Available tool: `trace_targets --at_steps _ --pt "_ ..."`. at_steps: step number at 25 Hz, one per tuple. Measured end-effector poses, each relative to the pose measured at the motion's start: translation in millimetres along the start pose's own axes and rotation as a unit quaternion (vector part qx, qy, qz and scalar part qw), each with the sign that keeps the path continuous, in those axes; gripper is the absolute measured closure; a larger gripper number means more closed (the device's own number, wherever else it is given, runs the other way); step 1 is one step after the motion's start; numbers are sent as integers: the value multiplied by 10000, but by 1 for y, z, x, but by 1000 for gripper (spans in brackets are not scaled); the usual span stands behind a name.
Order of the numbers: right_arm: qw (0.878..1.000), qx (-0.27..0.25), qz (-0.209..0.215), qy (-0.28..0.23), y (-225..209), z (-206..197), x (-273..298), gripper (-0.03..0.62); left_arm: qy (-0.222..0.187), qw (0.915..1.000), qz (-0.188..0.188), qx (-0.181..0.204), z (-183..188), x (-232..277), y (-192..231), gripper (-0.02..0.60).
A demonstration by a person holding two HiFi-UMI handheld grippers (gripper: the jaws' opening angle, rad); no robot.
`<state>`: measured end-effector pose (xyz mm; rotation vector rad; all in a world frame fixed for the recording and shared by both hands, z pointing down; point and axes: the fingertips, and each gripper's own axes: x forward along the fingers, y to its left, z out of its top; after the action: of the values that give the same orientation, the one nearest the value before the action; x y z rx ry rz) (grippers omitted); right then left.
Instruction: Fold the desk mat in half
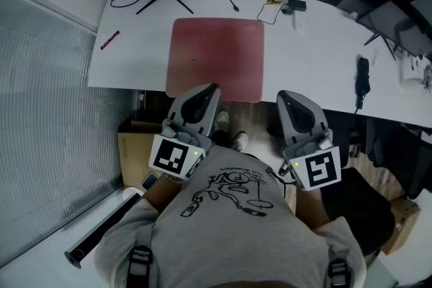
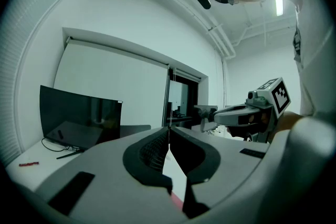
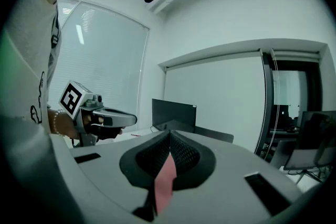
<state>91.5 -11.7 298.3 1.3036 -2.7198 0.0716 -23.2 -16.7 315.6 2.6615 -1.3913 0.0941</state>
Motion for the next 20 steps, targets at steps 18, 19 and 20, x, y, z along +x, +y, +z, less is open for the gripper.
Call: trace_targets --at_steps 18,19,20 --pt "9998 -183 -84 49 16 18 117 588 499 9978 153 -399 -76 17 141 552" --pt "9997 -191 -102 54 18 18 123 588 557 9973 183 -436 -86 16 149 551" --pt "9997 -200 -118 60 19 18 128 588 617 9967 217 -479 -96 16 158 548"
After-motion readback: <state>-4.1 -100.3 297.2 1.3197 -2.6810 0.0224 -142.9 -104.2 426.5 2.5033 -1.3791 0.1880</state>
